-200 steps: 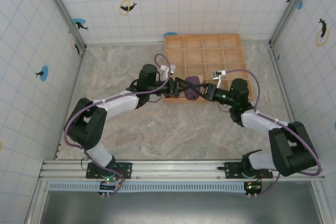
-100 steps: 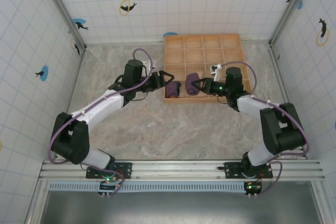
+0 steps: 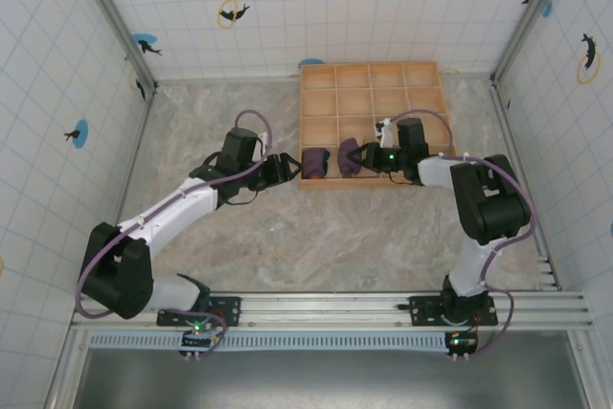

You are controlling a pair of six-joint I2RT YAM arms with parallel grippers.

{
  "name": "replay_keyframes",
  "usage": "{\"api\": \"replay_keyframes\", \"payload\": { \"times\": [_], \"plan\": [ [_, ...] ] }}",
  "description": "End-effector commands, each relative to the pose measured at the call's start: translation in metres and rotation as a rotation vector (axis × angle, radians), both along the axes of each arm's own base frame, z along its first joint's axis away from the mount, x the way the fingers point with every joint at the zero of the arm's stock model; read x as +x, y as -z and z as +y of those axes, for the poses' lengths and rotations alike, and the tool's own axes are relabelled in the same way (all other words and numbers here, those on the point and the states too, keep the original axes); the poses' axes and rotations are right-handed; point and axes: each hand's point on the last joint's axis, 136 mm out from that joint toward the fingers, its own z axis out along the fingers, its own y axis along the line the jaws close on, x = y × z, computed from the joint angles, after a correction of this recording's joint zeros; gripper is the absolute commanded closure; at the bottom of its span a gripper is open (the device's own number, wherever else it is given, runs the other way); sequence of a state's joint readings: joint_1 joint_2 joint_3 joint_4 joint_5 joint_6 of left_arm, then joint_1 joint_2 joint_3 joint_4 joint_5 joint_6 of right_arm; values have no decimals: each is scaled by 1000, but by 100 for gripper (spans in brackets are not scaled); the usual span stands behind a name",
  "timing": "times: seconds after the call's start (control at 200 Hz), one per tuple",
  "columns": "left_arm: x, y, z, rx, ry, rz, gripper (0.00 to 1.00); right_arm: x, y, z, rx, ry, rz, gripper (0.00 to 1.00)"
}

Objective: Roll the socks

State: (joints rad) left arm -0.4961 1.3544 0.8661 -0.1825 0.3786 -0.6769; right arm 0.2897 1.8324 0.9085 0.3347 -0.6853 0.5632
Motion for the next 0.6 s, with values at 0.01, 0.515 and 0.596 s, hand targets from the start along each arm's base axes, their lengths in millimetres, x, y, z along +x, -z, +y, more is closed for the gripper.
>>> {"api": "replay_keyframes", "payload": {
  "times": [0.01, 0.515, 0.596],
  "plan": [
    [-3, 0, 10, 28, -12, -20, 23, 13, 7, -7, -95, 15, -27, 99],
    [-3, 1, 7, 14, -3, -15, 24, -1, 39, 5, -179, -11, 124, 100],
    [-4, 0, 7, 9, -4, -15, 24, -3, 40, 6, -163, -3, 156, 99]
  ]
}}
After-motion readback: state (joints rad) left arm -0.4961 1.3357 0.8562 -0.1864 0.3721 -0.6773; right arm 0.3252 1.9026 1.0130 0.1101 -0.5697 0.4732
